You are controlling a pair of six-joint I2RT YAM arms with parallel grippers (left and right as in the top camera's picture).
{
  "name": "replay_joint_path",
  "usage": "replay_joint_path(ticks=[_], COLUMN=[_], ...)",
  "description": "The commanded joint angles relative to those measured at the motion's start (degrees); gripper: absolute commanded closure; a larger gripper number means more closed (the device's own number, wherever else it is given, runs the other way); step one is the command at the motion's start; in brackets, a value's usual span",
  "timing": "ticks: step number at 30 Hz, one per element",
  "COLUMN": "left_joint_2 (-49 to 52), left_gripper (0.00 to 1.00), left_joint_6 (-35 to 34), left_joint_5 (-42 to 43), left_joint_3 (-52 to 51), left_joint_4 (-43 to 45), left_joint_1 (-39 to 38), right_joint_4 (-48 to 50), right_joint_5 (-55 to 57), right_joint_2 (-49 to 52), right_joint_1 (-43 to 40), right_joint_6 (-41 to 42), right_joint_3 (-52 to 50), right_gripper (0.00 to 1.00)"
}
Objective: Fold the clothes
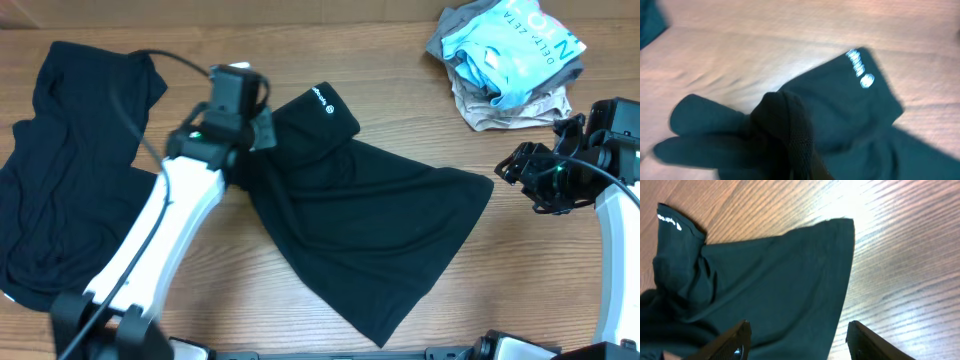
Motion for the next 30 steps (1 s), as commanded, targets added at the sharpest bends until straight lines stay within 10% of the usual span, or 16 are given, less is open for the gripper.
replay_joint_path(ticks=[1, 5, 9, 19, 25, 30], left_joint_2=[6.62, 10.16, 9.01, 8.63, 8.66, 8.85], left_gripper=[0.8, 0.26, 0.0, 0.04, 0.45, 0.57], left_joint_6=[0.13, 2.78, 5.4, -3.52, -9.55, -9.51], left_joint_5=[-1.9, -2.36, -2.93, -1.86, 4.9, 4.85], left_joint_3=[0.72, 0.94, 3.15, 4.44, 2.4, 2.4], left_joint_4=[8.44, 12.9, 5.46, -9.79, -8.94, -6.21], left_joint_1=[-1.33, -1.18, -0.87, 5.18, 12.72, 13.64], right_joint_4=[-0.26, -0.39, -0.42, 0.96, 1.6, 1.84], right_joint_5=[-0.07, 0.42, 1.42, 1.42, 1.42, 1.4], right_joint_2=[-0.72, -0.68, -0.68, -0.68, -0.68, -0.68], right_joint_1=[0.2, 0.2, 0.2, 0.2, 0.2, 0.2], right_joint_6=[-0.55, -0.7, -0.7, -2.01, -2.01, -2.01], right_joint_3=[1.2, 0.9, 0.9, 0.9, 0.9, 0.9], right_gripper=[0.34, 0.34, 0.34, 0.33, 0.33, 0.33])
